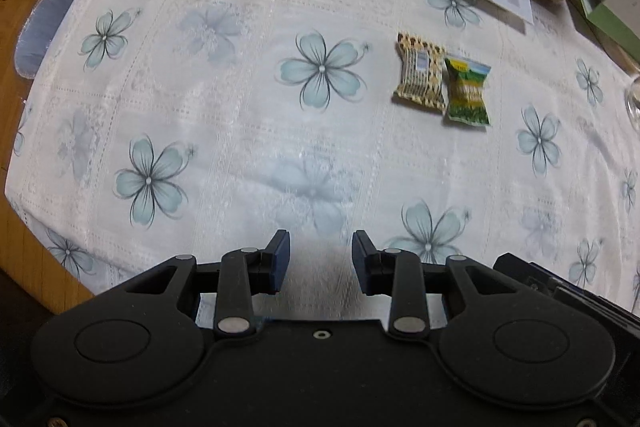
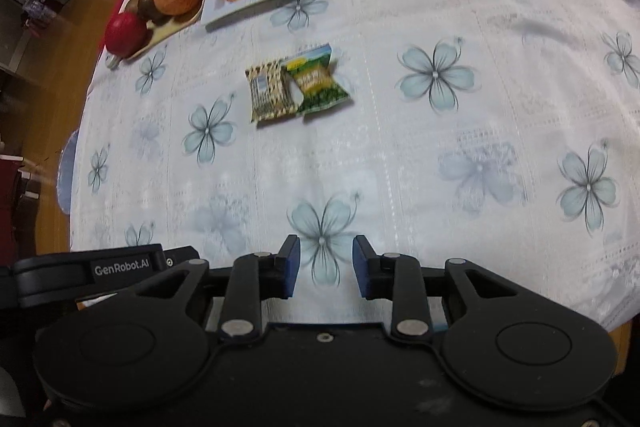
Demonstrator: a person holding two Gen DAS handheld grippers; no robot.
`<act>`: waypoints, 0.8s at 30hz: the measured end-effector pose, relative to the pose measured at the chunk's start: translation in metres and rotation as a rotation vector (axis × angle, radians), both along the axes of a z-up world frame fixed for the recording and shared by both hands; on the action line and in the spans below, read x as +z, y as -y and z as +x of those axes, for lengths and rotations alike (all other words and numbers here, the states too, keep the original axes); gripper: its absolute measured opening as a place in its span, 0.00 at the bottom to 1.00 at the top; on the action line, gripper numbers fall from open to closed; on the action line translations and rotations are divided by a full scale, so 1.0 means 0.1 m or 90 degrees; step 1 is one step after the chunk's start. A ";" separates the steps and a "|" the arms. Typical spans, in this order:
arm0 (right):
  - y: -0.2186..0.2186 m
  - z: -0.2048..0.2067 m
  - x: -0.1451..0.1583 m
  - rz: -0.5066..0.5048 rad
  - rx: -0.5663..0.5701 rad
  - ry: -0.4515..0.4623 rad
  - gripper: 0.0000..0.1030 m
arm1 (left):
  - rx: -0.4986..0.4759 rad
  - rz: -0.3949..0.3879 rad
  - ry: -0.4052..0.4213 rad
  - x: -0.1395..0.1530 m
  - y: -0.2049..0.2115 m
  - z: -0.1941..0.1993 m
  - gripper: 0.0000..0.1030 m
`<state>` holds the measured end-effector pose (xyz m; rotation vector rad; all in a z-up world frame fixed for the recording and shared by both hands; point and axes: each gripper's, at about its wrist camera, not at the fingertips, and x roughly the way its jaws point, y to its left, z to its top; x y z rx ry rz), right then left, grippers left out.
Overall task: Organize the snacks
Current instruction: 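Move both open tools from the tray toward the brown packet and green bag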
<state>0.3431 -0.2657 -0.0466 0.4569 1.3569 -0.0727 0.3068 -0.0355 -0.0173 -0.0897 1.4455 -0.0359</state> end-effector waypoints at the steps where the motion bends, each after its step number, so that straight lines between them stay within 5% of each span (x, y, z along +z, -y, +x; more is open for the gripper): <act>1: 0.00 0.07 -0.01 -0.009 -0.006 0.010 0.31 | 0.004 0.003 0.009 0.00 0.00 0.04 0.42; 9: 0.02 0.54 -0.12 -0.017 -0.036 0.111 0.31 | 0.008 -0.019 0.045 0.06 -0.05 0.32 0.42; 15: -0.02 0.84 -0.36 -0.036 -0.048 0.114 0.32 | 0.020 -0.004 0.093 0.16 -0.07 0.39 0.42; 24: -0.05 1.00 -0.64 -0.054 -0.056 0.124 0.32 | 0.012 -0.004 0.069 0.08 0.00 0.47 0.42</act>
